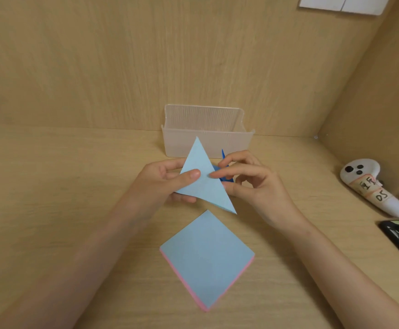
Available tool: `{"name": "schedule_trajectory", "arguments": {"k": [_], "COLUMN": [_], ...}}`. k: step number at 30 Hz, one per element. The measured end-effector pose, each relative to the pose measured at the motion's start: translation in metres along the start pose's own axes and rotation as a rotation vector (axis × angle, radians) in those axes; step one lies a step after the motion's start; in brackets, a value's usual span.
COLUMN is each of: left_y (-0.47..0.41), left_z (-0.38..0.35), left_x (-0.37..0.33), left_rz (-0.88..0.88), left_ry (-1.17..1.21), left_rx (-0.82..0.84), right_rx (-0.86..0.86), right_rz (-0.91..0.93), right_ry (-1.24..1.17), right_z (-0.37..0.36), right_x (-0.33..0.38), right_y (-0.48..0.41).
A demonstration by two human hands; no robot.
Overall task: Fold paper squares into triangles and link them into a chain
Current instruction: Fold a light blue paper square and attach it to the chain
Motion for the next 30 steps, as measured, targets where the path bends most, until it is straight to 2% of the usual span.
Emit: {"name": "schedule_trajectory", "arguments": {"k": [7, 13, 19, 24, 26, 30], "left_y": [0.003, 0.006, 0.007, 0.007, 0.005, -0.001], "left_z": [-0.016, -0.02, -0.027, -0.036, -0.033, -0.008], "left_x": [0.007, 0.003, 0.0, 0.002, 0.004, 0.001], "left_rz": [0.07, 0.061, 0.02, 0.014, 0.014, -0.064], "left_ry": [0.061, 0.148, 0.13, 0.055, -0.004, -0.036], "left_rx": [0.168, 0.231, 0.253, 0.302, 0.249, -0.068], "right_rx": [0.025, -0.067, -0.107, -0.177, -0.194, -0.188], "right_rz": [-0.008, -0.16, -0.252, -0.238, -0.232, -0.249], "right_ry": [-0.158, -0.358, -0.426, -0.424, -0.433, -0.381], "right_z": [0.001, 0.001, 0.0, 0.003, 0.005, 0.006], "right_x": [-0.003, -0.012, -0.023, -0.02, -0.019, -0.019], "right_y": [0.0, 0.001, 0.003, 0.004, 0.003, 0.003]}}
Point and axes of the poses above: each hand's wrist, its own y-axis away from the middle knuckle, its own z-axis out of the back of the hand, x = y × z, the point moved 8 cm from there along -y, towards the middle knuckle
